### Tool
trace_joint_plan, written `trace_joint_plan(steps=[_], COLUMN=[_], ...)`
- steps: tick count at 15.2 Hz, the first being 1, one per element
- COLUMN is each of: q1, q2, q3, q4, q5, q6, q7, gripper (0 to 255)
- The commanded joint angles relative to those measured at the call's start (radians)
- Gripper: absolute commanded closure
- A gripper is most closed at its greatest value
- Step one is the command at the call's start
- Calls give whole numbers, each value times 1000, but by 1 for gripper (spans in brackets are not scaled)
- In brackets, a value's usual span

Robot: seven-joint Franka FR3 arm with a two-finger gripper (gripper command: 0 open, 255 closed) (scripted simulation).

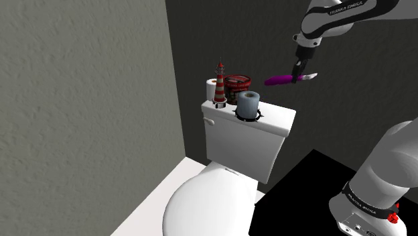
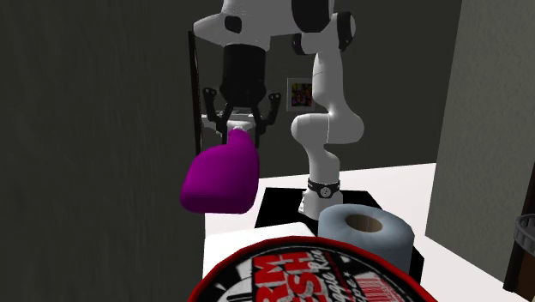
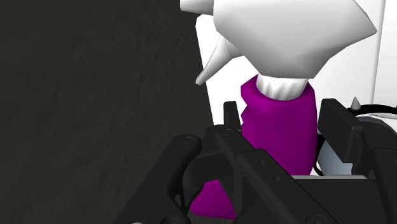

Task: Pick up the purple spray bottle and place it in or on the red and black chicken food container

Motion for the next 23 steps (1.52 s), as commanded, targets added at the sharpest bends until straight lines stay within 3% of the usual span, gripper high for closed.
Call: trace_joint_plan(steps=[1,6,15,23], q1=[0,2,73,96], q2=[-5,-9,269,559], q3=[2,8,56,90], q4=[24,86,367,735], q5=[0,3,102,184], q6=[-29,-95,-118,-210], q7=[-2,-3,75,128], gripper=[255,255,255,255])
